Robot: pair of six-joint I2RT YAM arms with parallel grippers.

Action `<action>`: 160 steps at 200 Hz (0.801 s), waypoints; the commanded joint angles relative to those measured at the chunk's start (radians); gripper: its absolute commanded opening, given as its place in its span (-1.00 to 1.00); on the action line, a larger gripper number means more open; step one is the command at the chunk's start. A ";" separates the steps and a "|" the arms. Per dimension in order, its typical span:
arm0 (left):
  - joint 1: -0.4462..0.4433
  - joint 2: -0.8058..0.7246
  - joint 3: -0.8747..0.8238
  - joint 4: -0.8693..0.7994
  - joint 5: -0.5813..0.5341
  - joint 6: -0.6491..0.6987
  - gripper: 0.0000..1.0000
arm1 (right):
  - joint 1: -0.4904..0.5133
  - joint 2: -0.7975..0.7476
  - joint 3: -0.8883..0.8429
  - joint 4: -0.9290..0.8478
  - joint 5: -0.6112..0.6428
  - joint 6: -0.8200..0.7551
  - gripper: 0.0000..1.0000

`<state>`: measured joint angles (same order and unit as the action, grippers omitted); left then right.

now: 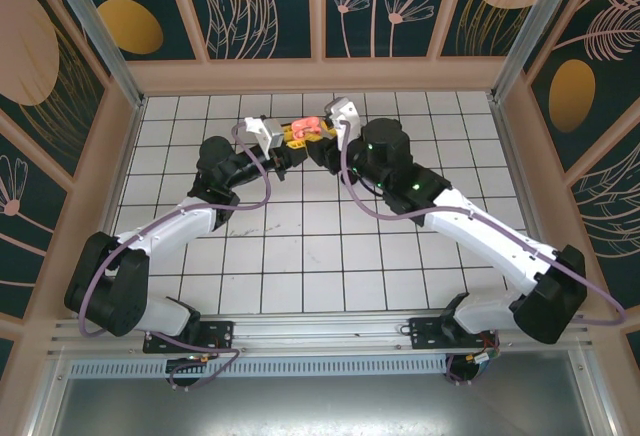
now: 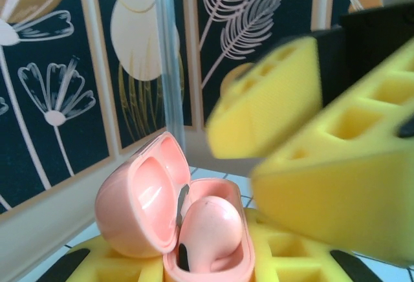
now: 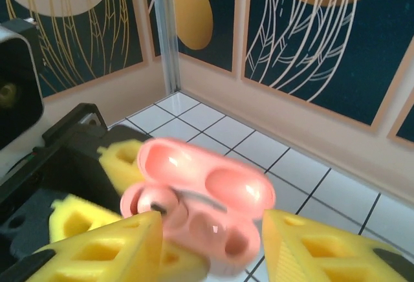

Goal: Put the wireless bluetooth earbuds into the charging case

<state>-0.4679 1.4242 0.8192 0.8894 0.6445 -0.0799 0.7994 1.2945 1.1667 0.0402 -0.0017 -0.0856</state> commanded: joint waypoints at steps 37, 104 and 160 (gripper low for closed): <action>0.000 -0.017 -0.053 0.148 -0.230 -0.001 -1.00 | -0.098 -0.179 -0.132 -0.018 -0.039 0.173 0.13; 0.011 -0.026 -0.068 0.154 -0.310 -0.005 -1.00 | -0.238 -0.116 -0.150 -0.007 -0.021 0.351 0.27; 0.055 -0.011 -0.065 0.129 -0.394 -0.041 -1.00 | -0.333 0.305 0.153 -0.148 -0.095 0.409 0.33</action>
<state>-0.4393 1.4239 0.7578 0.9913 0.3054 -0.0883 0.4881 1.4483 1.1839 -0.0280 -0.0639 0.2768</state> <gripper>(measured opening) 0.253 0.669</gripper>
